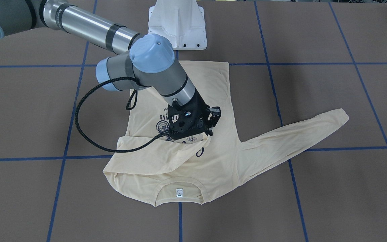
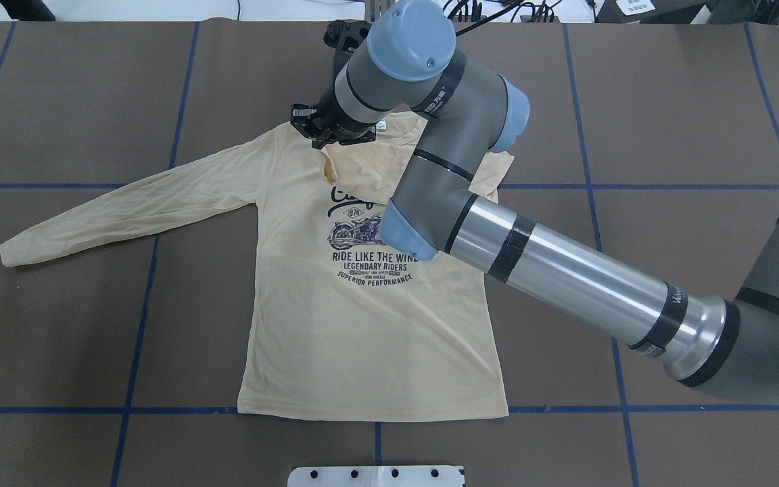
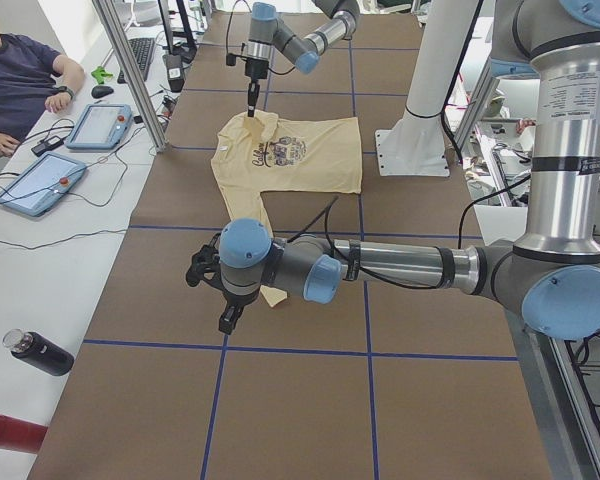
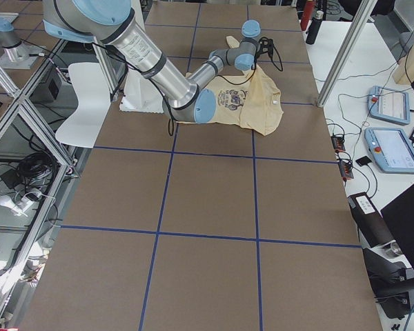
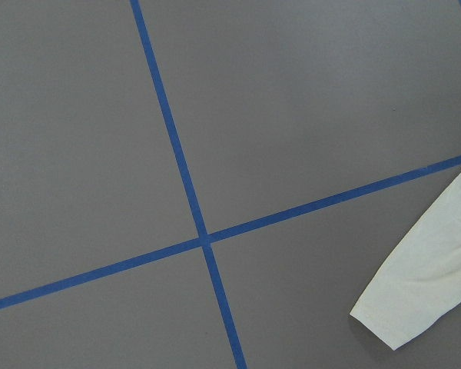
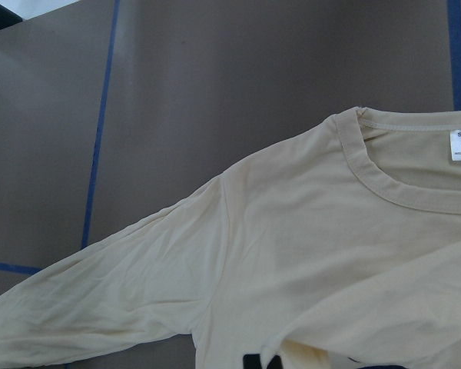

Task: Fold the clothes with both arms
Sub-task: 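Carry the sleeve cuff with the right gripper across the shirt toward the collar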

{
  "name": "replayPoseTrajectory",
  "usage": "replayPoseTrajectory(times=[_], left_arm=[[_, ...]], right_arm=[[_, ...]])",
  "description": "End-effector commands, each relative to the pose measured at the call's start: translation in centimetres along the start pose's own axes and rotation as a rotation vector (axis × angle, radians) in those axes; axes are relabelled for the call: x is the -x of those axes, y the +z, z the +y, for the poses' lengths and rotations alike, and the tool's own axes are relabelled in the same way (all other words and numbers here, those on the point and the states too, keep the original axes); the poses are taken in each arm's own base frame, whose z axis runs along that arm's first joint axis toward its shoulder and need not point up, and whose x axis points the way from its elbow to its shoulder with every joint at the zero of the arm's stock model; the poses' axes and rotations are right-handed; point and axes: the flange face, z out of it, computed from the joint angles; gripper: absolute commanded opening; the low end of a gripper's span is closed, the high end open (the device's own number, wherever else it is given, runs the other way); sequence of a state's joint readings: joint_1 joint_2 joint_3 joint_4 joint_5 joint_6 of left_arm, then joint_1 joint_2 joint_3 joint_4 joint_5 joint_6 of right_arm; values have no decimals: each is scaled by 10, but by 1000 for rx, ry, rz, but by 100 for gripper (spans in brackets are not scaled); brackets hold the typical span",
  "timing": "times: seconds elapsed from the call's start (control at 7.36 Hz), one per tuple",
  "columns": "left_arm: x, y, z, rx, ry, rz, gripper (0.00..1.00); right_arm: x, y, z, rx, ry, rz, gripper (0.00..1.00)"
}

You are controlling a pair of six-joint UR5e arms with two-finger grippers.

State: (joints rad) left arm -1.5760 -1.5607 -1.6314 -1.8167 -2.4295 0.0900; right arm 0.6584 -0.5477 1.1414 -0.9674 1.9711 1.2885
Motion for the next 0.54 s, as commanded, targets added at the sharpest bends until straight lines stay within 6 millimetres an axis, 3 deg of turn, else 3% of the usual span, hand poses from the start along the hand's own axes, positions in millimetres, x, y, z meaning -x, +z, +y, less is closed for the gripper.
replayPoseTrajectory(times=[0.0,0.27,0.41], left_arm=[[1,1,0,2,0,1,100],[3,3,0,2,1,1,100],[3,3,-1,2,1,1,100]], right_arm=[[5,41,2,-18,5,55,0],[32,50,-4,-47,3,72,0],[47,47,-2,-63,-5,63,6]])
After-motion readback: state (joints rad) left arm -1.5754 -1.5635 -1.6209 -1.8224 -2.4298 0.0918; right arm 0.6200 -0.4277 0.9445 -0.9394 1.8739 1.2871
